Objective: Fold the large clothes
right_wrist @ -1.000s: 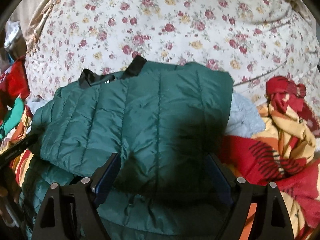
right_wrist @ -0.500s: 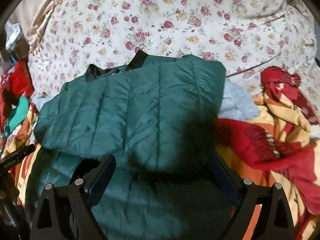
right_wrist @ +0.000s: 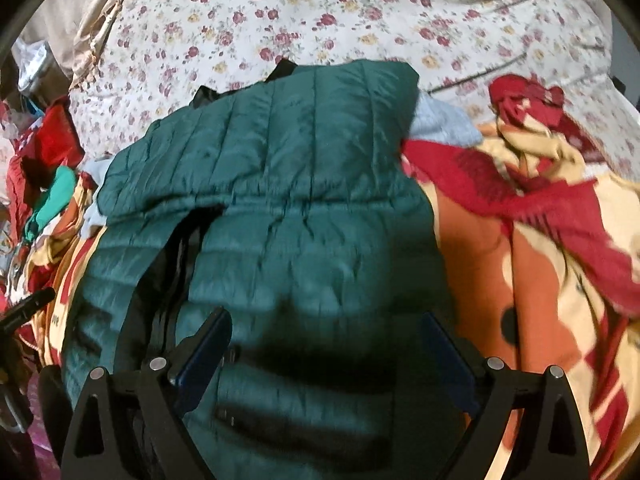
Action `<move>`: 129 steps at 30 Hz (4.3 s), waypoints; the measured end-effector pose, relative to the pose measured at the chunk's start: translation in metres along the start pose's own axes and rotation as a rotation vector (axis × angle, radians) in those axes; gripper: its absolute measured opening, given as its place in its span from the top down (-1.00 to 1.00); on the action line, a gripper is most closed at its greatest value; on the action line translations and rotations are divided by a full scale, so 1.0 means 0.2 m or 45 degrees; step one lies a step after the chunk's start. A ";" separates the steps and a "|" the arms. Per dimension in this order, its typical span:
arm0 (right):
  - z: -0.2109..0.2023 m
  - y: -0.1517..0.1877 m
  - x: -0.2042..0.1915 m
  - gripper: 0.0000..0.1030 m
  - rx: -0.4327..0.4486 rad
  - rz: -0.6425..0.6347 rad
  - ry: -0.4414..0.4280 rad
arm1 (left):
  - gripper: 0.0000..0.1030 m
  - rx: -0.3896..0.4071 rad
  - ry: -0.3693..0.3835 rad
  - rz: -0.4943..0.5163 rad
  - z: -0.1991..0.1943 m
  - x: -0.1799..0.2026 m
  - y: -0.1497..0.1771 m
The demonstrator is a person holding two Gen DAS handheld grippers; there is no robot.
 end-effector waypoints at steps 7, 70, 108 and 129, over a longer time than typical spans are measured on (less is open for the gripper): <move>-0.13 0.20 0.01 -0.82 -0.046 0.008 -0.004 | -0.50 -0.102 0.081 -0.051 -0.03 -0.06 0.20; -0.27 0.63 -0.11 -0.07 -0.203 -0.040 -0.389 | 0.47 -0.304 0.276 0.010 -0.05 0.05 0.57; -0.47 0.24 -0.05 0.44 0.104 -0.049 -0.402 | 0.78 0.026 0.296 -0.010 -0.34 0.16 0.12; -0.47 -0.26 0.08 0.44 0.322 -0.002 -0.305 | 0.78 0.204 0.259 -0.083 -0.28 0.27 -0.35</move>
Point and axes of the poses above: each gripper's, at about its wrist camera, not at the fingertips, and z roughly the way its jaws point, x to its right, y to its underside, the point moved 9 cm from there along z, roughly the way its jaws point, and after that the axes turned 7 degrees about -z, right-handed, at the moved point
